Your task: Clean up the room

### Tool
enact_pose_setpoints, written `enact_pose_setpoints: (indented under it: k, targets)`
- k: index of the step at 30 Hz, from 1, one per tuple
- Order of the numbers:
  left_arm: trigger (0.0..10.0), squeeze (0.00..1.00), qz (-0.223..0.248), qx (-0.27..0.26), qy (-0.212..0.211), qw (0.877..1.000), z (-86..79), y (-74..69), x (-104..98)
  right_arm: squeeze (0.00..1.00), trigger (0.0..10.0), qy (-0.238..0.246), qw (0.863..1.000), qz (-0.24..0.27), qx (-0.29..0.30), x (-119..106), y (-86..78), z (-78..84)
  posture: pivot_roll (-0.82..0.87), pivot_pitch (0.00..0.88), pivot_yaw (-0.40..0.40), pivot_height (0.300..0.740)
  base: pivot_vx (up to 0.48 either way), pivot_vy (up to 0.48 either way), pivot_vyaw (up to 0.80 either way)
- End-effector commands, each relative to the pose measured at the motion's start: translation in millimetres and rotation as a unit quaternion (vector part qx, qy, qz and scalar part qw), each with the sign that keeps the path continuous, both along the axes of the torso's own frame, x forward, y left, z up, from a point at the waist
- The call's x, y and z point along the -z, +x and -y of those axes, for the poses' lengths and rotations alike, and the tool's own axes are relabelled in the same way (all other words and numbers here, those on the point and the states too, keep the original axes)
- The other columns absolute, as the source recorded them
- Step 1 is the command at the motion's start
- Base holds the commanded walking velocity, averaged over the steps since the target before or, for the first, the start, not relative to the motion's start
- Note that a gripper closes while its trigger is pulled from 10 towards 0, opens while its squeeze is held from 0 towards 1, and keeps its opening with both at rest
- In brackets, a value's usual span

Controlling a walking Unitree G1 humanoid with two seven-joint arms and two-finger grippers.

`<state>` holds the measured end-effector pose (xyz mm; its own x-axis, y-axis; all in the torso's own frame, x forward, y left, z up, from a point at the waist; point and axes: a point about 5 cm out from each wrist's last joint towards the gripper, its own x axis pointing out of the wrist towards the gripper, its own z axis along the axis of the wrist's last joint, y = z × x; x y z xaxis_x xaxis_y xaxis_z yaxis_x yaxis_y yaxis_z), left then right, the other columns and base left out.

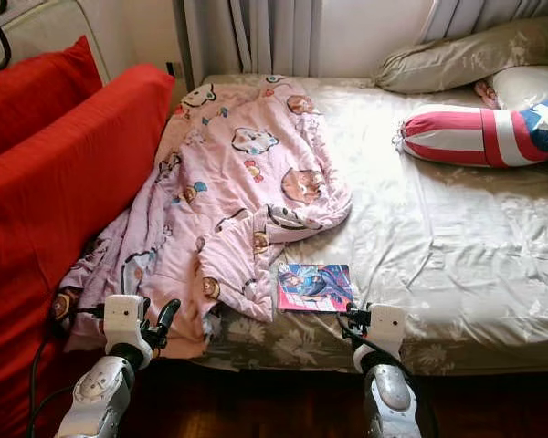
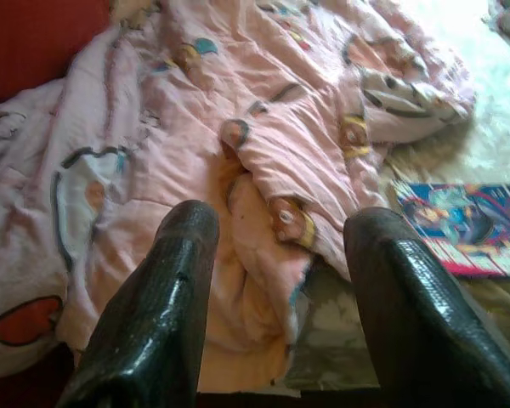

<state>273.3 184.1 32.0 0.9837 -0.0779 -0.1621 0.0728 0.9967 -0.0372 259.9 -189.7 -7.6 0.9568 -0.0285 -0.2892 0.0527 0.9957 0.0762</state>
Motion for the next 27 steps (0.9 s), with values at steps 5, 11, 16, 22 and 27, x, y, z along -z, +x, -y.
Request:
enact_pose_setpoints:
  k: [5,11,16,22,27]
  targets:
    - [10.0,0.0,-0.014,0.004,0.012,1.0,-4.0,-2.3,4.7,0.0,10.0,0.016,1.0,-0.003,-0.008,1.1,0.8,-7.4,0.07,0.073,-0.012,0.74,0.396,0.0,0.32]
    - [10.0,0.0,-0.014,0.003,0.008,1.0,-3.6,-3.3,5.5,0.0,10.0,0.018,1.0,-0.006,-0.016,2.0,0.9,-10.8,0.07,0.073,-0.013,0.74,0.411,0.0,0.0]
    - [10.0,0.0,-0.011,0.005,0.008,1.0,-3.4,-3.0,5.1,0.0,10.0,0.017,1.0,-0.007,-0.014,2.6,0.1,-9.9,0.07,0.071,-0.01,0.74,0.367,0.0,0.0]
    - [10.0,0.0,-0.005,0.015,0.002,1.0,-0.4,-3.5,3.5,0.0,10.0,0.016,1.0,-0.002,0.016,1.8,-0.2,-3.2,0.08,0.062,-0.008,0.74,0.0,0.0,0.0]
    - [10.0,0.0,-0.003,0.017,0.0,1.0,0.7,-4.2,3.2,0.0,10.0,0.018,1.0,0.004,0.021,0.6,0.4,-1.9,0.08,0.053,-0.008,0.74,0.0,0.0,0.0]
